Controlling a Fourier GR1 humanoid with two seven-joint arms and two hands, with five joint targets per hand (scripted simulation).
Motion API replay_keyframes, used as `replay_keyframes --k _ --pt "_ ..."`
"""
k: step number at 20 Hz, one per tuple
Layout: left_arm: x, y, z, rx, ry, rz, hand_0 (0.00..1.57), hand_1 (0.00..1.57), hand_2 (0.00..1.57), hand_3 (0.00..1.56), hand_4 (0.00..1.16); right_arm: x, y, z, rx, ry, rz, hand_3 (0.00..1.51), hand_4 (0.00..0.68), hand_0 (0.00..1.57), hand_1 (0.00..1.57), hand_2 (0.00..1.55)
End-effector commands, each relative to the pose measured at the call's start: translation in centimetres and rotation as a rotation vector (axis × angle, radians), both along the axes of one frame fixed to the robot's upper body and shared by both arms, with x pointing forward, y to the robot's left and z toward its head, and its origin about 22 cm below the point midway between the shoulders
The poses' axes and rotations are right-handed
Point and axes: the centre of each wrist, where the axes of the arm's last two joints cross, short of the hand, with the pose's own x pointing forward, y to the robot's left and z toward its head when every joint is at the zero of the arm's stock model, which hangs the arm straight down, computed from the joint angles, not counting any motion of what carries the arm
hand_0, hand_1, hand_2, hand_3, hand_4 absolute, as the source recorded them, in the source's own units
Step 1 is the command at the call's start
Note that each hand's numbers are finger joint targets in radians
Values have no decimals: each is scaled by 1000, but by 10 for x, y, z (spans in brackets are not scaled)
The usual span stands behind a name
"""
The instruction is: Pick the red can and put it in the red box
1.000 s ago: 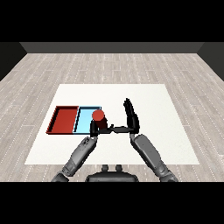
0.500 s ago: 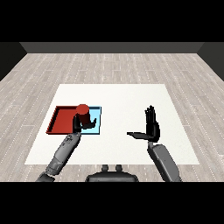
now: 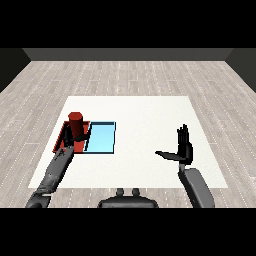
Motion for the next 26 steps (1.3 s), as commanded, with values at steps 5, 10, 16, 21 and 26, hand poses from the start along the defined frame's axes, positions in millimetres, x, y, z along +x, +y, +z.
replay_keyframes --k 5,10,16,21,26 --pt "34 46 -2 60 184 137 1571 1571 1558 1473 1060 24 -13 -10 -37 55 -47 0 0 0 0 0" --pt "19 31 -47 102 316 180 1554 1554 1459 1432 1010 12 -6 -32 17 70 -28 0 0 0 0 0" --pt "13 43 -52 106 548 272 593 593 628 406 781 30 -5 -36 -17 68 -44 0 0 0 0 0" --pt "-12 70 -65 23 566 409 1106 1106 1049 0 657 29 -3 -44 7 68 -38 0 0 0 0 0" --pt "-9 80 -56 -28 682 323 0 0 0 0 0 30 3 -45 5 36 -55 0 0 0 0 0"
